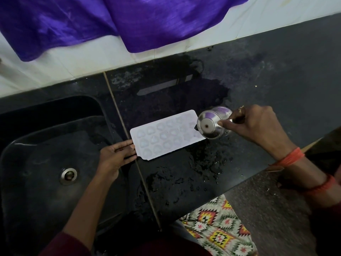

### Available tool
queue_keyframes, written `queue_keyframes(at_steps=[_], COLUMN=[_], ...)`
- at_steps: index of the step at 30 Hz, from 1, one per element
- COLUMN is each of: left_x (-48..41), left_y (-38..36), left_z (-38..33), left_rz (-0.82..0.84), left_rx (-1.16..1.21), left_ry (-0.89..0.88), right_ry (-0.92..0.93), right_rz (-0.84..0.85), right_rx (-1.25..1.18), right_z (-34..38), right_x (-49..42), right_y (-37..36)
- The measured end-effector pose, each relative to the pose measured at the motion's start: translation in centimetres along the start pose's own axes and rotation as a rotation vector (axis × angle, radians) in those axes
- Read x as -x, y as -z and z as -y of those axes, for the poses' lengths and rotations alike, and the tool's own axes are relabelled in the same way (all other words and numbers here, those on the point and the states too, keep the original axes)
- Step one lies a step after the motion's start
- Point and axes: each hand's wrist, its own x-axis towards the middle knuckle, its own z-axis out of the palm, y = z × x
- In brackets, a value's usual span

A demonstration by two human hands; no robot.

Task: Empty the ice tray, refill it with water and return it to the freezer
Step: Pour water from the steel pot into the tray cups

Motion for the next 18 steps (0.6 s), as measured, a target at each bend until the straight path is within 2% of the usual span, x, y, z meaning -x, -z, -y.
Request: queue_keyframes(at_steps=[18], left_x=[0.2], left_y=[-0.1], left_z=[-0.1], left_rz=[-0.004], left_rx=[0.004], left_ry=[-0.004], right_ry=[0.056], right_rz=[-0.119], right_rx=[-0.062], right_z=[0.8], right_x=[-1.4], right_y=[-0.7])
